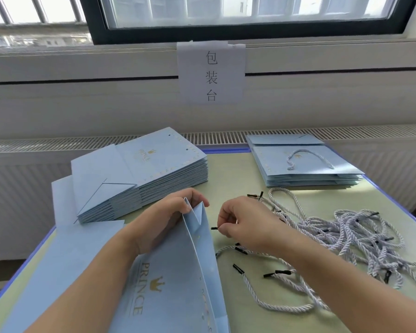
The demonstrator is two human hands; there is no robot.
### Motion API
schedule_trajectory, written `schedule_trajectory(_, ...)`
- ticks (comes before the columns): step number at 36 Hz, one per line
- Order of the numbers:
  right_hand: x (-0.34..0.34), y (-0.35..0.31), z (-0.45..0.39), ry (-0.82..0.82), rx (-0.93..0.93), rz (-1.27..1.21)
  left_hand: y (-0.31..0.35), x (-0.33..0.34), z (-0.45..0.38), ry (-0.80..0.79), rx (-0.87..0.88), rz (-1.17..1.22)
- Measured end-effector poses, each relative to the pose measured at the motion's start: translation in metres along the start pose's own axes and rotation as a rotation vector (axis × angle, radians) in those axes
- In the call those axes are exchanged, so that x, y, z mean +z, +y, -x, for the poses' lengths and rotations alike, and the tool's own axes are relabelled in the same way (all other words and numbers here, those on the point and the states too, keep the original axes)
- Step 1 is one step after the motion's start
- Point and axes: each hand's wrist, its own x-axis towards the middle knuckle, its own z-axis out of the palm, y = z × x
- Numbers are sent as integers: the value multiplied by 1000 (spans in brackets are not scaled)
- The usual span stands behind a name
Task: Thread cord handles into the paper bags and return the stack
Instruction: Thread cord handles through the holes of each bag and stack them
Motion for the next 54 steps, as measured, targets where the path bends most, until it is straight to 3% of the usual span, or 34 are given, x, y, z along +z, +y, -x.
schedule_trajectory(5, 9, -8, -1, -49, -47, -64, 0, -1, -1, -27, 1, 20)
schedule_trajectory(20, 28, -4, -3, -132, -52, -650, -1, -2, -3, -30, 4, 42)
schedule_trajectory(27, 31, -4, 0, -75, 0, -859, -3, -2, -4, 7, 40, 10)
schedule_trajectory(35, 30, -4, 0, -128, -56, -757, -6, -4, -11, 102, 133, 7)
schedule_trajectory(39, 32, -2, -2, -33, -71, -581, -6, -3, -14, 119, 130, -141)
schedule_trajectory(44, 35, -3, -3, 24, -67, -457, -7, 0, -16, 141, 136, -122)
schedule_trajectory(50, 31, -7, 0, -72, -18, -610, -9, 3, -15, 191, 154, -135)
schedule_trajectory(52, 32, -8, -2, -29, -37, -483, -9, 3, -15, 187, 156, -167)
schedule_trajectory(54, 34, -7, -2, 42, -92, -160, -8, 3, -15, 167, 152, -194)
